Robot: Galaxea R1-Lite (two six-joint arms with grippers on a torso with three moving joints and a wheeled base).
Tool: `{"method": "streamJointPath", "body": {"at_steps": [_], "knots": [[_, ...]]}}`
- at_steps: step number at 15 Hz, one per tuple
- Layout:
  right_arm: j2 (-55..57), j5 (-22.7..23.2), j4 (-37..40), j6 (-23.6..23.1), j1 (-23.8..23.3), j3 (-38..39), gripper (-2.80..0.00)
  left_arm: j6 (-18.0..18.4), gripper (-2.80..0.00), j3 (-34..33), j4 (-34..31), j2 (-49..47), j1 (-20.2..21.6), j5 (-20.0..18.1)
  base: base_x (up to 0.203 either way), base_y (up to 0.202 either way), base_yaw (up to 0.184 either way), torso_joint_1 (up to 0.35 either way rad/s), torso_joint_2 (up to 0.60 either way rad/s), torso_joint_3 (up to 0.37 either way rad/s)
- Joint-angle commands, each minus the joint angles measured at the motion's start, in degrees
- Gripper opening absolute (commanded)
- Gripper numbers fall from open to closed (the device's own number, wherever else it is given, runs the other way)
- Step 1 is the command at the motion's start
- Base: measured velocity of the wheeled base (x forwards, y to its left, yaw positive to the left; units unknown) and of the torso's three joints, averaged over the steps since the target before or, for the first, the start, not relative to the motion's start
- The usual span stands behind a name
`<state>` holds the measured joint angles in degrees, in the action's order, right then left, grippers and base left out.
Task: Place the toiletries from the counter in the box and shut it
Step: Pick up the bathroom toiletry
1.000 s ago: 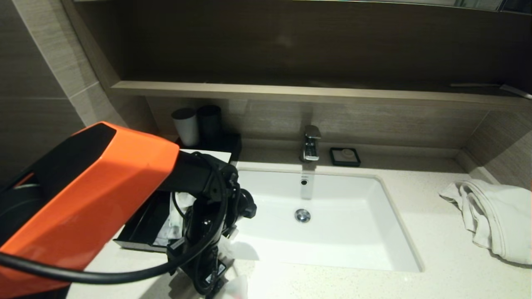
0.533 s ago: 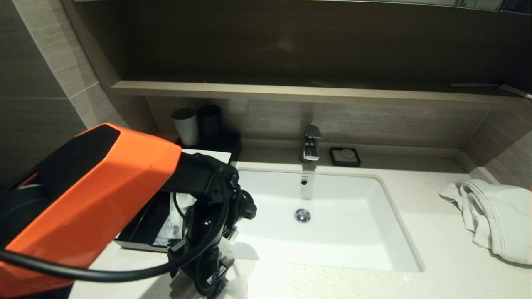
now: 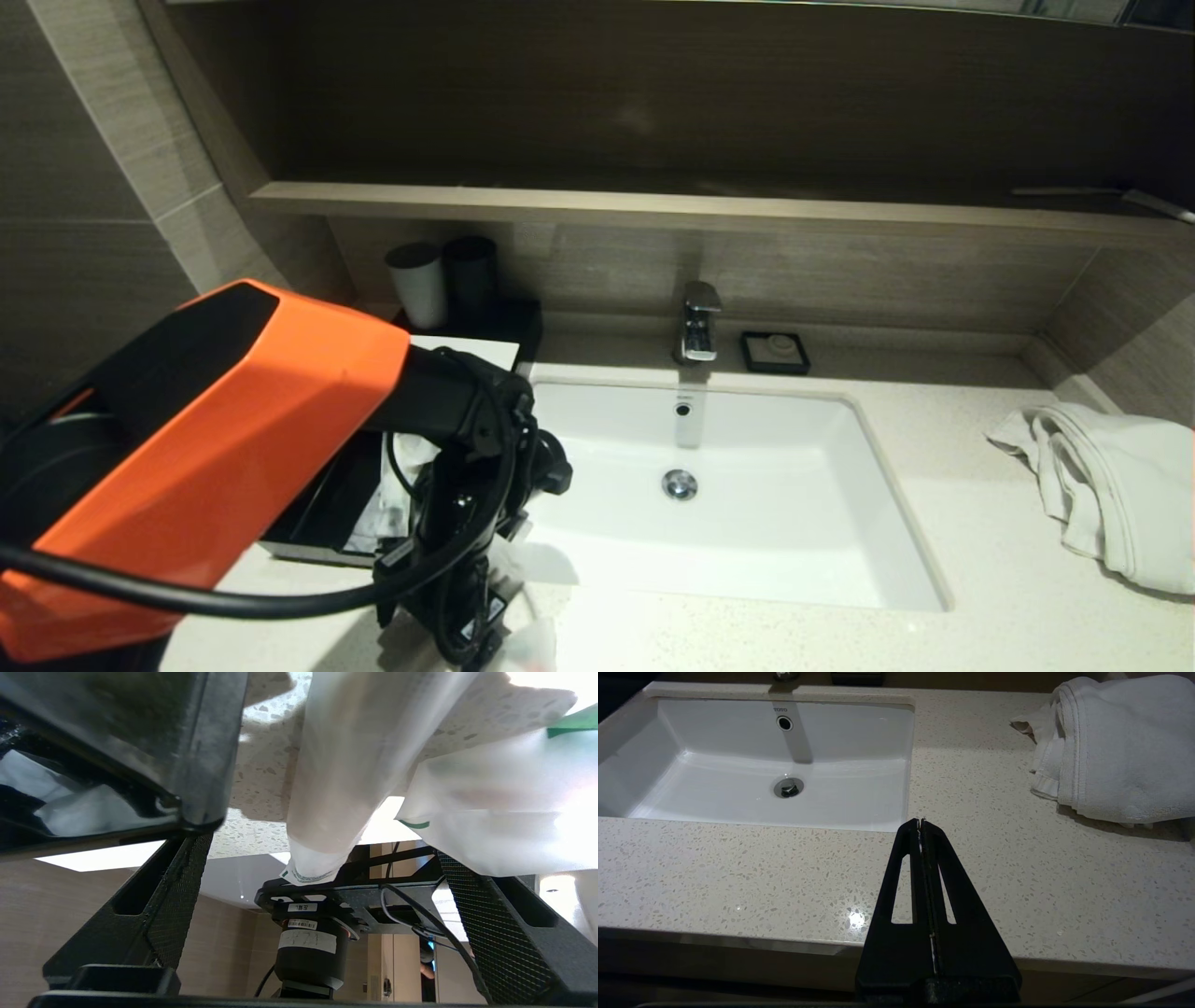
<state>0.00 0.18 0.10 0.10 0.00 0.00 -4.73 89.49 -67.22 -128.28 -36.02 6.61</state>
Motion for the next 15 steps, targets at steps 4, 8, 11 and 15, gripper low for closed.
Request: {"method": "streamJointPath", "body": {"at_steps": [4, 8, 11, 15], "knots": [[0.0, -0.01, -0.01, -0.01, 0.0, 0.0, -2.8, -0.02, 0.0, 0.01, -0.37, -0.04, -0.01, 0.07, 0.0, 0.0, 0.0, 0.0, 0.0, 0.0], [0.0, -0.01, -0.01, -0.01, 0.0, 0.0, -2.8, -0.02, 0.0, -0.02, -0.37, -0.12, -0.01, 0.07, 0.0, 0.0, 0.0, 0.0, 0.0, 0.0], [0.0, -0.01, -0.01, -0.01, 0.0, 0.0, -2.8, -0.02, -2.8, -0.02, -0.37, -0.19, -0.01, 0.13, 0.0, 0.0, 0.0, 0.0, 0.0, 0.0], [0.0, -0.01, -0.01, -0.01, 0.0, 0.0, -2.8, -0.19, -2.8, -0.11, -0.37, -0.57, -0.01, 0.11, 0.0, 0.0, 0.0, 0.0, 0.0, 0.0]]}}
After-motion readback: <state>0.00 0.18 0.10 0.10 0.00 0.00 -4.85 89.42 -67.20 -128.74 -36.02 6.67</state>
